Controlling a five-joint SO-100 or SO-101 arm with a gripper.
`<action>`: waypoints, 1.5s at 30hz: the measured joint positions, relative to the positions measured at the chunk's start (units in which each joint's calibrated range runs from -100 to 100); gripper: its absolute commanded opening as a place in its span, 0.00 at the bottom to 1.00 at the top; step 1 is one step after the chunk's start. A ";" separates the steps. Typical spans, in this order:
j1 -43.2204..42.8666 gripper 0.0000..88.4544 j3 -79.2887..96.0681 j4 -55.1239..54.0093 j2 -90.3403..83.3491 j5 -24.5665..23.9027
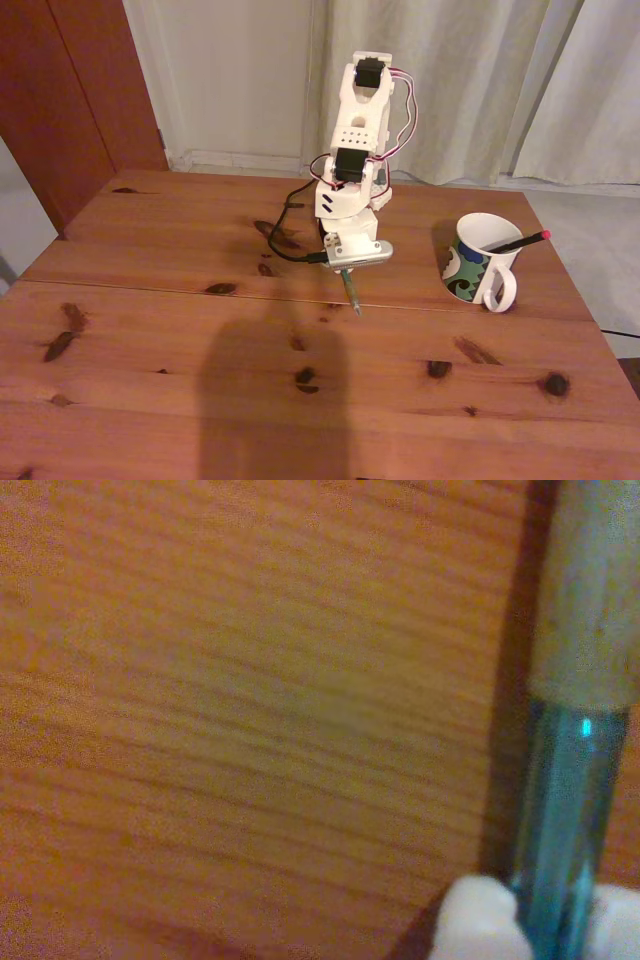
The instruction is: Clean up the desk and place the pens and markers into the cup
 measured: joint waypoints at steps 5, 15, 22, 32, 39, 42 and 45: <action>-0.15 0.01 -2.21 0.00 -6.61 -2.39; -9.97 0.01 -3.14 -19.25 -18.14 -16.56; -14.96 0.01 -3.14 -36.83 -18.31 -23.05; -22.00 0.01 -3.14 -38.74 -21.27 -26.91; -25.96 0.01 2.46 -38.74 -29.92 -27.16; -26.92 0.01 5.44 -38.74 -33.14 -27.16; -28.02 0.01 8.24 -38.74 -35.59 -27.16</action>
